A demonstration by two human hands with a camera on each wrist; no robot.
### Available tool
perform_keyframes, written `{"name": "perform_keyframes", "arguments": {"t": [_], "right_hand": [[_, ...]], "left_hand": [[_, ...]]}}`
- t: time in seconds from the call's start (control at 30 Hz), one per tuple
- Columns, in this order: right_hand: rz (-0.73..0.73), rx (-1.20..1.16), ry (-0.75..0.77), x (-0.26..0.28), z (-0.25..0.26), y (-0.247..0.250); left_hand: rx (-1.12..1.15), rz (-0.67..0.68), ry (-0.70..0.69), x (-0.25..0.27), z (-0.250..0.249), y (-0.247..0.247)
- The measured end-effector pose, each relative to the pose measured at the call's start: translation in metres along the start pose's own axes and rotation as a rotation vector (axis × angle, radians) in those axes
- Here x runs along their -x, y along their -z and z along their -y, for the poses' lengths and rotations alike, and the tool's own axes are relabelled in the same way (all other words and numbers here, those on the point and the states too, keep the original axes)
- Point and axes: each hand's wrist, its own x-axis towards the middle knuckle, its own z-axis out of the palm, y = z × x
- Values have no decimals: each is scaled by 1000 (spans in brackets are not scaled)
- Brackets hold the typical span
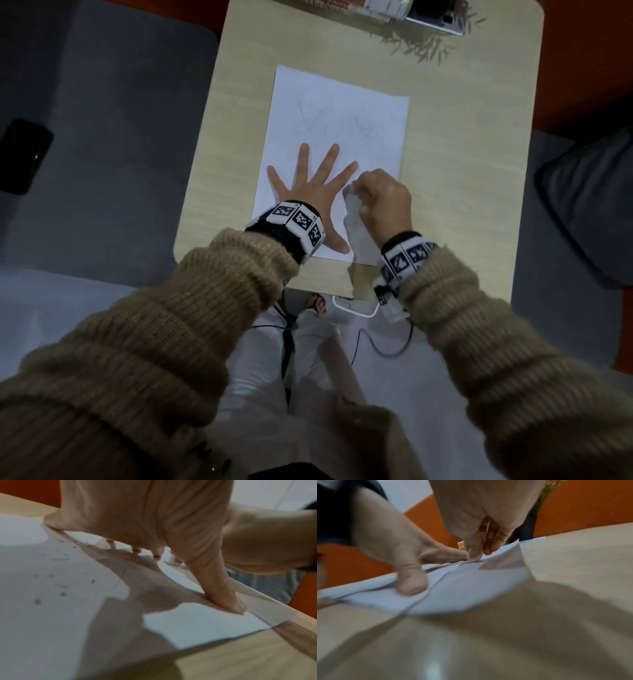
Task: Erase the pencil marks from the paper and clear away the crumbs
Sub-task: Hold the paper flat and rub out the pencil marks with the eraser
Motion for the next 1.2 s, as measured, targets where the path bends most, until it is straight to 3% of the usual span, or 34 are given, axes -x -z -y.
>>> {"name": "perform_keyframes", "arguments": {"t": [0.17, 0.23, 0.33, 0.4, 0.5, 0.6, 0.7, 0.77, 0.93, 1.0, 1.07, 1.13, 1.2], "right_hand": [[171, -3, 59, 66, 12, 7], [169, -6, 46, 54, 8, 11], [35, 29, -30, -4, -8, 5], [73, 50, -32, -17, -11, 2], [114, 62, 0, -16, -9, 5], [59, 48, 35, -6, -5, 6], [176, 17, 130, 46, 9, 8], [232, -20, 114, 49, 9, 12], [3, 37, -112, -23, -10, 6], [14, 7, -73, 6, 3, 4], [120, -43, 5, 45, 11, 2], [159, -35, 16, 33, 5, 7], [24, 20, -51, -8, -9, 7]], "left_hand": [[12, 11, 2, 1, 0, -2], [10, 11, -1, 0, 0, 0], [22, 32, 1, 0, 1, 2], [30, 42, 15, 1, 0, 2], [16, -14, 13, -2, -8, 4], [17, -36, -11, -7, -14, 7], [11, -14, 28, -10, -13, 2], [11, -16, 16, -10, -11, 0], [-18, -24, -18, -7, -10, 1], [-16, -21, -10, -9, -10, 0], [-2, -26, 7, -11, -10, -2], [7, -32, 1, -11, -10, -1], [8, -25, -17, -9, -10, 2]]}}
